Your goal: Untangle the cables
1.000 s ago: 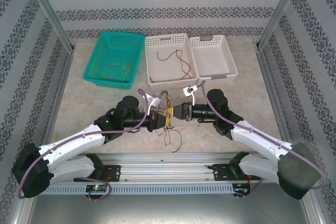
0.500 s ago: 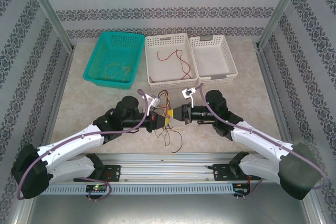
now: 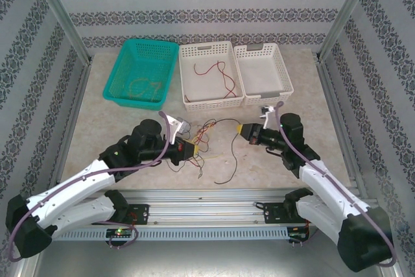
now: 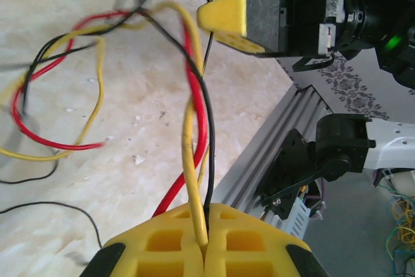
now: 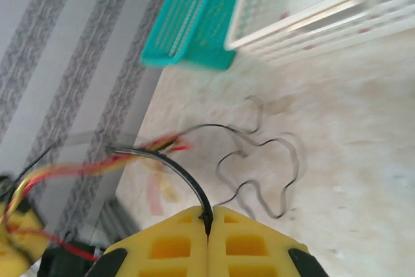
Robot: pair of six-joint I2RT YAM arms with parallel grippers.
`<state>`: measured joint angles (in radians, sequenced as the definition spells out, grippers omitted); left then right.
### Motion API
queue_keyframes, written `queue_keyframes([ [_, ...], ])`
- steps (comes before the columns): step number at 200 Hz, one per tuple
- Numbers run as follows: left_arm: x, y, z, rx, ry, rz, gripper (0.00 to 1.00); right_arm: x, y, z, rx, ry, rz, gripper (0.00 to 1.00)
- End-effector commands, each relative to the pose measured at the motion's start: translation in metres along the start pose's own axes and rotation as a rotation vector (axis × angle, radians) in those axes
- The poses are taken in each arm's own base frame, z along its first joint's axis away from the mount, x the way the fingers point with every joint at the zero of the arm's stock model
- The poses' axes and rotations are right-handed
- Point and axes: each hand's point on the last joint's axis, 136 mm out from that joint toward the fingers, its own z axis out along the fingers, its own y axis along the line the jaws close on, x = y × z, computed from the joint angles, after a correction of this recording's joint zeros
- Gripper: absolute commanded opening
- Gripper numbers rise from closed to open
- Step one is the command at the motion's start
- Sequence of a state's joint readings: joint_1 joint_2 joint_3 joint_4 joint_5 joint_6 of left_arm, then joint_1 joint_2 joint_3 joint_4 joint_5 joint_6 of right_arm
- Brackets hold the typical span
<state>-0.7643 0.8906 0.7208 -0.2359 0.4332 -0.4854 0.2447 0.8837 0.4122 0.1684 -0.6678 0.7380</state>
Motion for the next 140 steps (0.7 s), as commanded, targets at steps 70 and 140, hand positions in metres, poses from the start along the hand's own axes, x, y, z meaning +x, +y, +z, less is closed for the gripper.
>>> queue_keyframes([
  [70, -0.032, 0.024, -0.082, -0.364, 0.005, 0.117, 0.0, -0.033, -0.085, -0.08, 0.29, -0.329, 0.266, 0.0],
  [140, -0.038, 0.08, -0.116, -0.631, -0.059, 0.085, 0.0, -0.053, -0.094, -0.132, 0.369, -0.505, 0.381, 0.0],
])
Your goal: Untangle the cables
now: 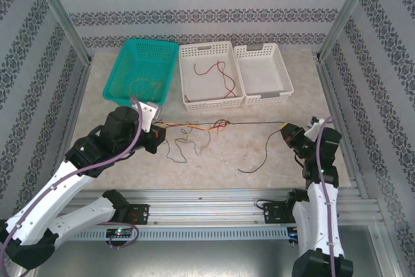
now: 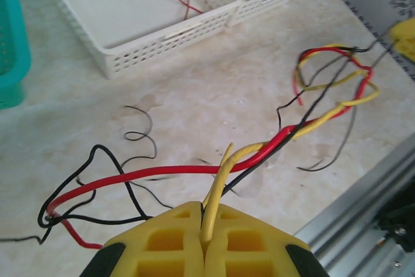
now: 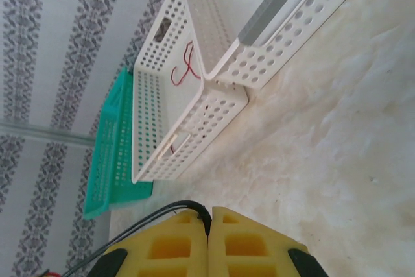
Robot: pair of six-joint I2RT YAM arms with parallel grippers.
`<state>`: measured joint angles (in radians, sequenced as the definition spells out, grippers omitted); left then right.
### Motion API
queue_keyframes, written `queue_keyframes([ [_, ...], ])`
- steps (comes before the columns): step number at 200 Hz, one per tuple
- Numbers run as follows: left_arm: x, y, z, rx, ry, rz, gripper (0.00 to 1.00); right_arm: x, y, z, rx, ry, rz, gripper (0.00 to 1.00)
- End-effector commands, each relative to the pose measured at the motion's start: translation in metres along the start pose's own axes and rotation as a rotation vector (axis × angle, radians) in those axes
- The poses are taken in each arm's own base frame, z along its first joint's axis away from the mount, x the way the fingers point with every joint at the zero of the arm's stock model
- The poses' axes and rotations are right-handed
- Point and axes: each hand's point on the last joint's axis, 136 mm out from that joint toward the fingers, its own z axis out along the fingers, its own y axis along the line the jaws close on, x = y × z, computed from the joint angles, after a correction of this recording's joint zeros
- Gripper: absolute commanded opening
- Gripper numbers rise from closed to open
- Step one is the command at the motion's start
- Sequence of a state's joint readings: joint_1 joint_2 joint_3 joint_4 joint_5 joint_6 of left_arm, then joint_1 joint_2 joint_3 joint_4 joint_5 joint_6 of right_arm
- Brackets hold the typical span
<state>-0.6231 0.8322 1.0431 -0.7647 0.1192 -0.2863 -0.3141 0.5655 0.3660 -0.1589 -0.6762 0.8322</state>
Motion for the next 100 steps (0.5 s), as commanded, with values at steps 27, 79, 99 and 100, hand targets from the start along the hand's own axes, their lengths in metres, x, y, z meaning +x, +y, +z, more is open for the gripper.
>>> queue_keyframes([
  [27, 0.015, 0.071, -0.009, -0.299, -0.021, -0.058, 0.0, -0.025, -0.014, -0.022, 0.105, -0.117, 0.097, 0.0],
  [79, 0.02, 0.094, -0.022, -0.407, -0.056, -0.115, 0.0, -0.039, 0.015, -0.027, -0.012, -0.131, 0.094, 0.0],
  [99, 0.021, 0.087, -0.014, -0.36, -0.04, -0.114, 0.0, -0.038, 0.045, -0.027, -0.075, -0.103, 0.017, 0.0],
  [100, 0.021, 0.087, -0.013, -0.359, -0.039, -0.114, 0.0, -0.039, 0.047, -0.028, -0.078, -0.102, 0.013, 0.0],
])
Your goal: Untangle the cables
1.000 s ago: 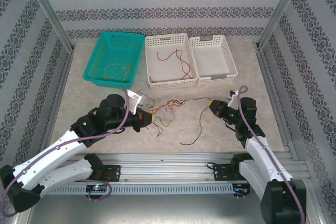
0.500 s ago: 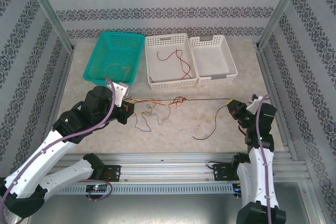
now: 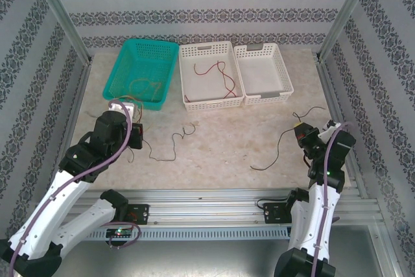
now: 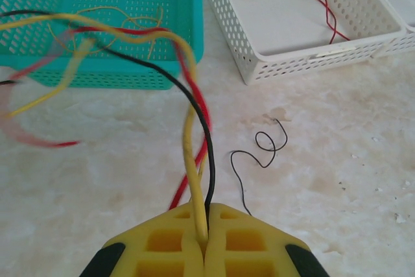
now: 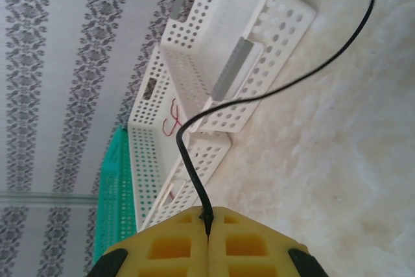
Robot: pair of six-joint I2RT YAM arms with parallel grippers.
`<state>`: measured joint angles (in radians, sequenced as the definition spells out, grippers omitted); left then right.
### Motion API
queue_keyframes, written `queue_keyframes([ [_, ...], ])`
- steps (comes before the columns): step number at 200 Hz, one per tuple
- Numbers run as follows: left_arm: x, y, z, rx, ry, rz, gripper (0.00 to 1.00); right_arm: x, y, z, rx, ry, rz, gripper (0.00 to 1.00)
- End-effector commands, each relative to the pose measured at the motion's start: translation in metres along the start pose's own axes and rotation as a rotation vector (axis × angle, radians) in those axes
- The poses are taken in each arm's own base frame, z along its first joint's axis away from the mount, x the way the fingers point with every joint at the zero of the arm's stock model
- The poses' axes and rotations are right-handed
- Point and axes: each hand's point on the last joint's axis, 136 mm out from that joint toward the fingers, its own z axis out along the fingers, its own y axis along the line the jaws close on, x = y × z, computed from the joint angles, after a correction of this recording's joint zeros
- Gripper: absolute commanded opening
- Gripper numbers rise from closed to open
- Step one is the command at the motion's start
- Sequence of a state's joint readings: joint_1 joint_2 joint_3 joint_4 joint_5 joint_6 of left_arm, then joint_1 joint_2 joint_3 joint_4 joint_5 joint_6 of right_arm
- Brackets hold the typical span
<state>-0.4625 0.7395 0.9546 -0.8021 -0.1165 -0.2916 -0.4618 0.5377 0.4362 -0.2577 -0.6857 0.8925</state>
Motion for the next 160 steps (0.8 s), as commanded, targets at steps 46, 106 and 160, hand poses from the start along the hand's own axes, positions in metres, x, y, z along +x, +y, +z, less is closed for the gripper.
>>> queue_keyframes([
  [46, 0.014, -0.013, 0.015, 0.065, 0.07, 0.006, 0.0, -0.013, 0.109, -0.027, -0.194, -0.03, -0.224, 0.0],
  [106, 0.019, -0.022, 0.024, 0.105, 0.107, 0.015, 0.0, -0.053, 0.184, -0.027, -0.267, -0.109, -0.315, 0.0],
  [160, 0.02, -0.024, 0.026, 0.113, 0.113, 0.021, 0.0, -0.087, 0.204, 0.036, -0.142, -0.1, -0.423, 0.0],
])
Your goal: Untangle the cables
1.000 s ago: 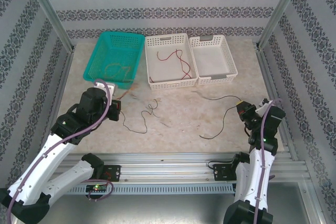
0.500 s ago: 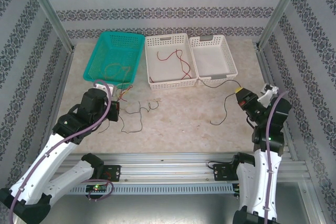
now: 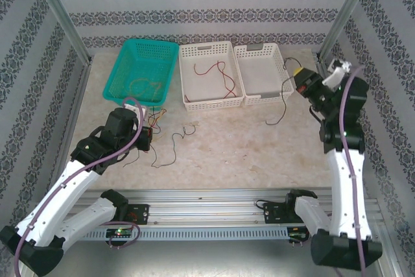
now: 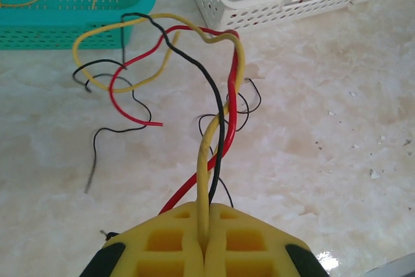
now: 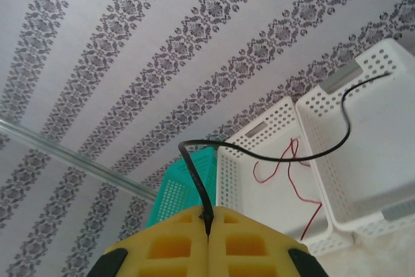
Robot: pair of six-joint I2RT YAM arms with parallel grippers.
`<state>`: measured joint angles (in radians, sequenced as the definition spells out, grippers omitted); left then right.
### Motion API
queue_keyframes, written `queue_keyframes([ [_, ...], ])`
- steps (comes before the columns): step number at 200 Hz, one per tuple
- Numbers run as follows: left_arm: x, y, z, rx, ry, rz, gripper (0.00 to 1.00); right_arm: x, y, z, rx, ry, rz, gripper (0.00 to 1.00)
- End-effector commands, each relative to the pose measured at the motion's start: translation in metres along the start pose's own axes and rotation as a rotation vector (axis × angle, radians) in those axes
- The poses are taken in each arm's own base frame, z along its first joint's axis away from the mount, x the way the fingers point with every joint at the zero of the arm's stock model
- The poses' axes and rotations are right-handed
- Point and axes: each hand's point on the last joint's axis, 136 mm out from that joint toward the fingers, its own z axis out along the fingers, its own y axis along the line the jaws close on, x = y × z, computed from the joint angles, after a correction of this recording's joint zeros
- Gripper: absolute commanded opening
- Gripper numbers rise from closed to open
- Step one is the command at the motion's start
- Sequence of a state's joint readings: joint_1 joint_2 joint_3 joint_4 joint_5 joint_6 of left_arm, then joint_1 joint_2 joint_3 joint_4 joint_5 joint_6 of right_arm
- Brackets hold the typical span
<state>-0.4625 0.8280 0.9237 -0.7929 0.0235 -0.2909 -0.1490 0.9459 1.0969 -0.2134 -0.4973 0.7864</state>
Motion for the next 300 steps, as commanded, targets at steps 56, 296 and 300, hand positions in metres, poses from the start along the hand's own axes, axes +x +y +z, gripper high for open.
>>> queue_keyframes([
  [56, -0.006, -0.001, 0.002, 0.009, -0.031, 0.016, 0.0, -0.026, -0.054, 0.098, 0.257, -0.01, -0.138, 0.0],
  [296, -0.003, -0.001, 0.01, 0.009, -0.007, 0.024, 0.0, 0.037, -0.166, 0.225, 0.469, 0.151, -0.197, 0.0],
  [300, -0.003, -0.001, 0.01, 0.008, -0.007, 0.024, 0.0, 0.04, -0.169, 0.225, 0.476, 0.158, -0.192, 0.0],
])
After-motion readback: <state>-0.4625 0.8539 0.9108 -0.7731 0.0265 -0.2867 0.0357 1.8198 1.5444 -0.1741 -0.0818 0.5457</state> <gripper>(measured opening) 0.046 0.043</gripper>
